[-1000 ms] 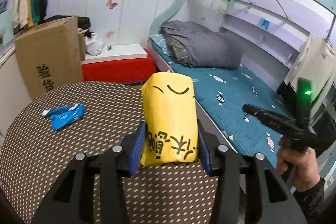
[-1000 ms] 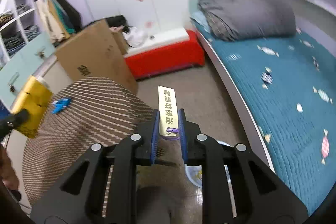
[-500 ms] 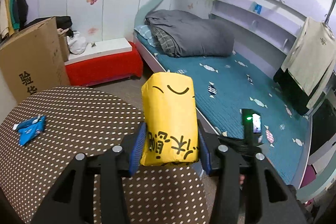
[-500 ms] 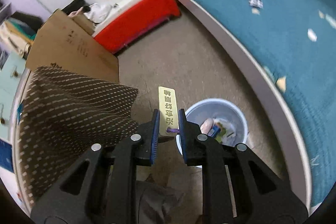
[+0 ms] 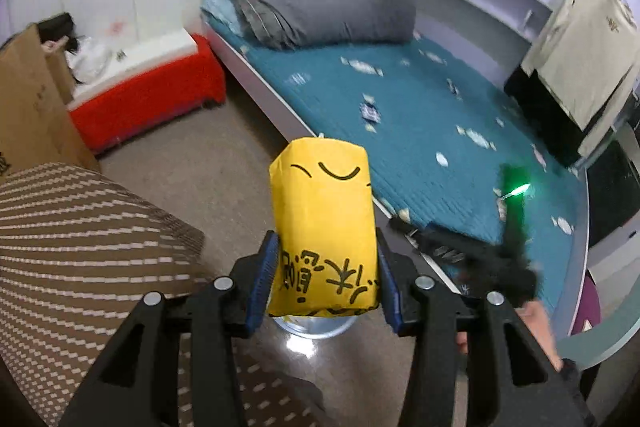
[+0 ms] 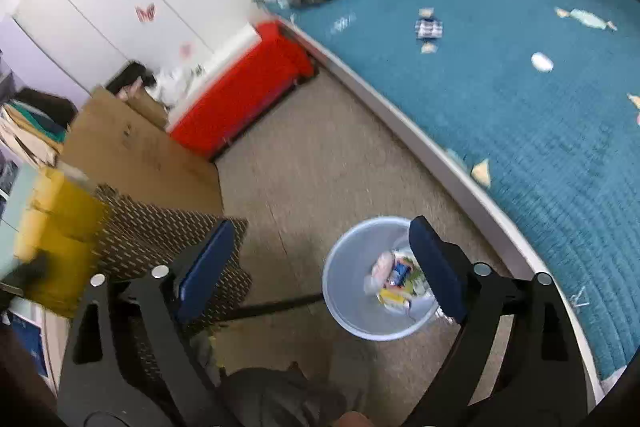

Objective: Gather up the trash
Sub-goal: 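Carry the yellow bag and tag over the bin and open both tools, then move both open tools back over the table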

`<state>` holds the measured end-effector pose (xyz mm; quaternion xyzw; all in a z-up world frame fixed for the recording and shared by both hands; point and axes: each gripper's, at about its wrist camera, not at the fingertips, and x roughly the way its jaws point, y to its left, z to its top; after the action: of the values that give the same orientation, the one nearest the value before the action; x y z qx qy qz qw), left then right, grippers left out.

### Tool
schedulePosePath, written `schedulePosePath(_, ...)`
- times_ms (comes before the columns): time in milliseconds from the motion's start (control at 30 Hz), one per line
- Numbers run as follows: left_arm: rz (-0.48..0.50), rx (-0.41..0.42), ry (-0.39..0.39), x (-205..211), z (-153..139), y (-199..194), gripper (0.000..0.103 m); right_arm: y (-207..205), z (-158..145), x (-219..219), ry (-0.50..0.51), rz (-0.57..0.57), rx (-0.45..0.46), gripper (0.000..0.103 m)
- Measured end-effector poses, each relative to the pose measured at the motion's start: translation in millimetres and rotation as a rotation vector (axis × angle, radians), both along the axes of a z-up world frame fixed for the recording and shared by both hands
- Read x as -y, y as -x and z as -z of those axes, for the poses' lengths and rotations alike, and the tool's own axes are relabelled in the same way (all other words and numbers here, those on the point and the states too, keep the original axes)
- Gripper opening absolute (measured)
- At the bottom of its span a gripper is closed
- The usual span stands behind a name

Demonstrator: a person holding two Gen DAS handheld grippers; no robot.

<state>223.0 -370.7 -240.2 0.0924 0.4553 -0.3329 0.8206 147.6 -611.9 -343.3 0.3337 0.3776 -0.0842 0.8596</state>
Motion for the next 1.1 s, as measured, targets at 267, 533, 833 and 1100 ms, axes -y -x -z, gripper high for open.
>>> schedulePosePath(267,0.058,-0.113,-0.099,56.1,45.6,-20.0,0.051,21.3,-46.7,7.0,0.050,0.012,0.089,0.091)
schedulePosePath(533,0.014,-0.131,-0.158,59.4,55.0,-43.1,0.090,25.3,-44.0,0.3,0.049,0.011,0.071,0.093)
schedulePosePath(833,-0.036,-0.024,-0.096,20.6,13.4,-25.6,0.092,23.6,-47.5,-26.5,0.059,-0.010,0.049,0.097)
schedulePosePath(1100,-0.062,0.047,-0.041,-25.2,-22.0,-3.4,0.092,26.3,-78.4,-59.4,0.101,-0.050,0.075,0.097)
